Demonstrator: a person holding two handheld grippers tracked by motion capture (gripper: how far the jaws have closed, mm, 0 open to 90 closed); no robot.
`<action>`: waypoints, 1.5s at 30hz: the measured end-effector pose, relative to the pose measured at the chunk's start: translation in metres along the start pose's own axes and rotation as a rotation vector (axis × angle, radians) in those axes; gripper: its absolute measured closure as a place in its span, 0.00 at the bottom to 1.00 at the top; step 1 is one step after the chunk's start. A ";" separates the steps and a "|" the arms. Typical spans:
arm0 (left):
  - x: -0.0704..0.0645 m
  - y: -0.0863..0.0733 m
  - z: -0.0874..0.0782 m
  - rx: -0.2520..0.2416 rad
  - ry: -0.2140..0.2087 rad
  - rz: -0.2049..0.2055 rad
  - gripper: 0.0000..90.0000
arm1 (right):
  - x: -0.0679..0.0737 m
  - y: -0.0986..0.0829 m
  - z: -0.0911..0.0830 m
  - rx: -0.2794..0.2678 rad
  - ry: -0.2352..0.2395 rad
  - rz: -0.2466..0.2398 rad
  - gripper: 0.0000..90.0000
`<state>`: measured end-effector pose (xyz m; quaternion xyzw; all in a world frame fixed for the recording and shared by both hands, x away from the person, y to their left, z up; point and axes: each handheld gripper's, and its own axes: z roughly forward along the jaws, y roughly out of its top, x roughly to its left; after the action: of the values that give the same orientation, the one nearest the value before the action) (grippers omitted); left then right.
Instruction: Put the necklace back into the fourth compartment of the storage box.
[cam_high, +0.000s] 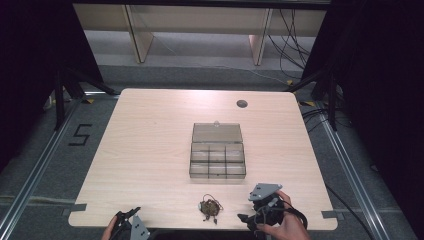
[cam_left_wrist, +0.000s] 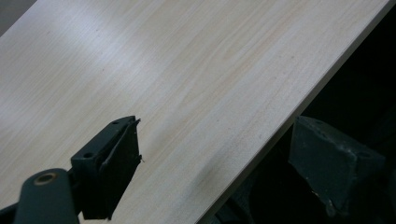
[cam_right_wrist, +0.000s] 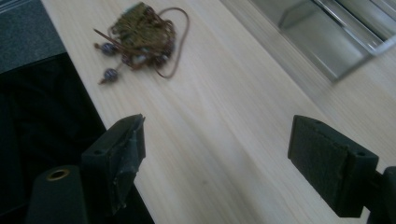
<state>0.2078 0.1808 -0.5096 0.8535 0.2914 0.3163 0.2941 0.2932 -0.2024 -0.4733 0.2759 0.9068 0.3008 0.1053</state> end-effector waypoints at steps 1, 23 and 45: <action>0.000 0.000 0.000 -0.006 -0.007 -0.006 0.17 | 0.005 0.007 0.003 0.001 0.014 -0.024 0.22; 0.001 0.000 0.001 0.023 -0.003 0.036 0.17 | 0.025 0.057 0.041 0.102 0.062 -0.191 0.27; -0.001 -0.001 0.000 -0.001 -0.015 0.014 0.17 | 0.043 0.082 0.072 0.238 0.135 -0.308 0.35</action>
<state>0.2072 0.1806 -0.5106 0.8577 0.2832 0.3122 0.2946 0.3193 -0.0885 -0.4817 0.1237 0.9724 0.1896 0.0559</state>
